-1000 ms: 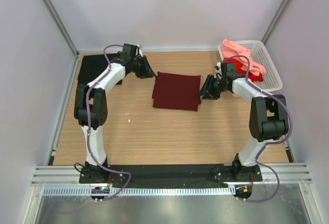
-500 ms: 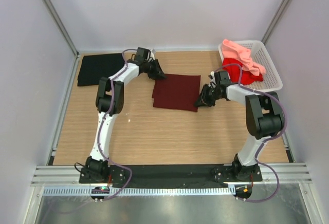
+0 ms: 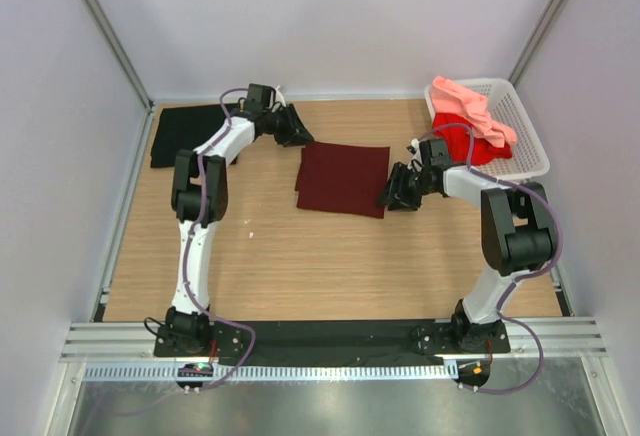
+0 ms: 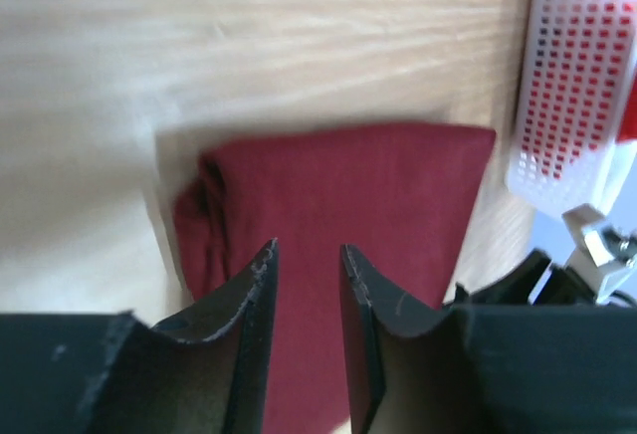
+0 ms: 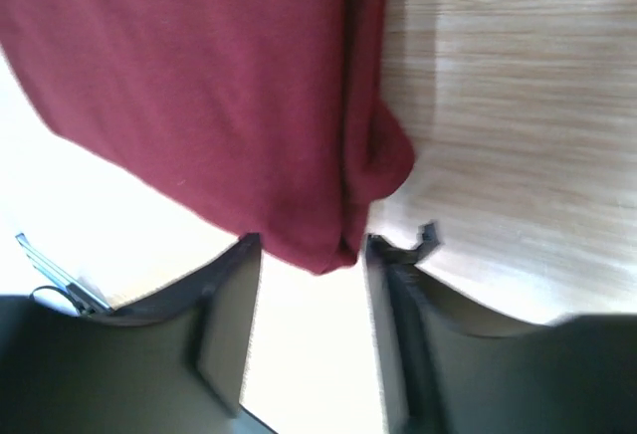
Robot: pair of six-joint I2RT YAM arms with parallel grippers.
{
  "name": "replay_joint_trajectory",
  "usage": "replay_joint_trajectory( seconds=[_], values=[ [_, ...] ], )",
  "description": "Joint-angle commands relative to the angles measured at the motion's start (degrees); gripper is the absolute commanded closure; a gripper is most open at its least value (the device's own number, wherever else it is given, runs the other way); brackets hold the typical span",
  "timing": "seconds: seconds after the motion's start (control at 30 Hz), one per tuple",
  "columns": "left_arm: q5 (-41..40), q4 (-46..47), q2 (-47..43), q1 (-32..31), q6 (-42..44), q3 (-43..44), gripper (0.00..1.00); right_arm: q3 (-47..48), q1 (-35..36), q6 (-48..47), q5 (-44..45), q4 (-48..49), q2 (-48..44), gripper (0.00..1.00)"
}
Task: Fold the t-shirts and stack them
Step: Neatly place the folded tshirt to the corner
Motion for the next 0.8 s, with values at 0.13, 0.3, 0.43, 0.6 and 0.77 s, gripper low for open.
replay_joint_trajectory(
  seconds=[0.13,0.3,0.43,0.6,0.77],
  values=[
    [-3.43,-1.86,-16.49,-0.28,5.8,-15.99,0.66,4.75,0.1,-5.54,2.35,-2.72,-3.85,0.34],
    [-7.04,-3.88,-19.66,-0.28,8.97,-21.54,0.64,9.23,0.1,-7.38,4.28,-4.21,-0.25,0.32],
    [-7.48,-4.06,-19.4,-0.28,9.32,-23.74,0.63,10.03,0.1,-8.35,4.02,-3.43,1.42,0.32],
    [-7.65,-4.94,-17.91,-0.28,10.2,-24.7,0.63,8.01,0.8,-8.09,2.18,-0.19,2.65,0.32],
    [-8.88,-4.68,-17.91,-0.28,10.29,-26.37,0.62,6.16,1.33,-8.18,1.91,2.55,3.45,0.32]
  ],
)
